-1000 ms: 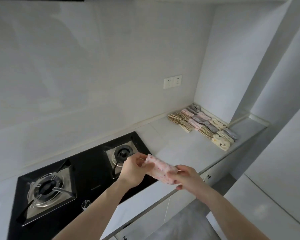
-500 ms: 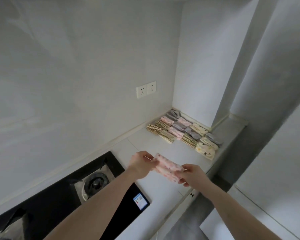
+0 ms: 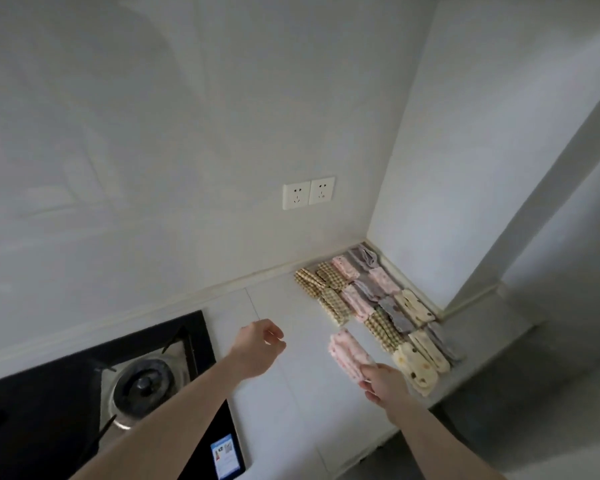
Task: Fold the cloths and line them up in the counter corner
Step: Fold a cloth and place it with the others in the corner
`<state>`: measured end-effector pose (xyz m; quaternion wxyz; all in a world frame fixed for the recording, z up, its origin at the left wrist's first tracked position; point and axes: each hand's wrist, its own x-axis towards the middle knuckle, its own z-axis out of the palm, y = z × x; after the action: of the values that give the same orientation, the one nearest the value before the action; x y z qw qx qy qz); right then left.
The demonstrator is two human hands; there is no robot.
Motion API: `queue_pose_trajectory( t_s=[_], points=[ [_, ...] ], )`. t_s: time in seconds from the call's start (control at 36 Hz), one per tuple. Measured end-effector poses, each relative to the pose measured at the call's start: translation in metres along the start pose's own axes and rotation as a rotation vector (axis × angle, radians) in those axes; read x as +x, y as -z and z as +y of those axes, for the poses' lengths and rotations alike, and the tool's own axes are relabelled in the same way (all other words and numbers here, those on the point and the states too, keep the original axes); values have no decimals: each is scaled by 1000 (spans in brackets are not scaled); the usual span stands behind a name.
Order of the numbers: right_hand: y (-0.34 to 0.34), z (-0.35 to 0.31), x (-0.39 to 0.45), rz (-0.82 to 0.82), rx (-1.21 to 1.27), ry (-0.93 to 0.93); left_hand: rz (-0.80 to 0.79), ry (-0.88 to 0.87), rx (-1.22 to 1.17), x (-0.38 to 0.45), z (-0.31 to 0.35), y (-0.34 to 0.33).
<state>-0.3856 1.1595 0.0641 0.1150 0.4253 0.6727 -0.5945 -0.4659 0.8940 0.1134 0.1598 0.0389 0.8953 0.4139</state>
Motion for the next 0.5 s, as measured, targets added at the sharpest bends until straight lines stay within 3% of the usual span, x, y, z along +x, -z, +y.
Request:
queue_pose_trajectory(
  t_s=[0.25,0.36,0.5],
  points=[
    [20,-11,106,21,-175,-45,66,119,-8,17,-3,-31],
    [28,-26,131,-49,-214,12,100,194,-31,17,-7,-41],
    [29,-35,157,-15,-317,85,133,282,-33,9,-19,-52]
  ],
)
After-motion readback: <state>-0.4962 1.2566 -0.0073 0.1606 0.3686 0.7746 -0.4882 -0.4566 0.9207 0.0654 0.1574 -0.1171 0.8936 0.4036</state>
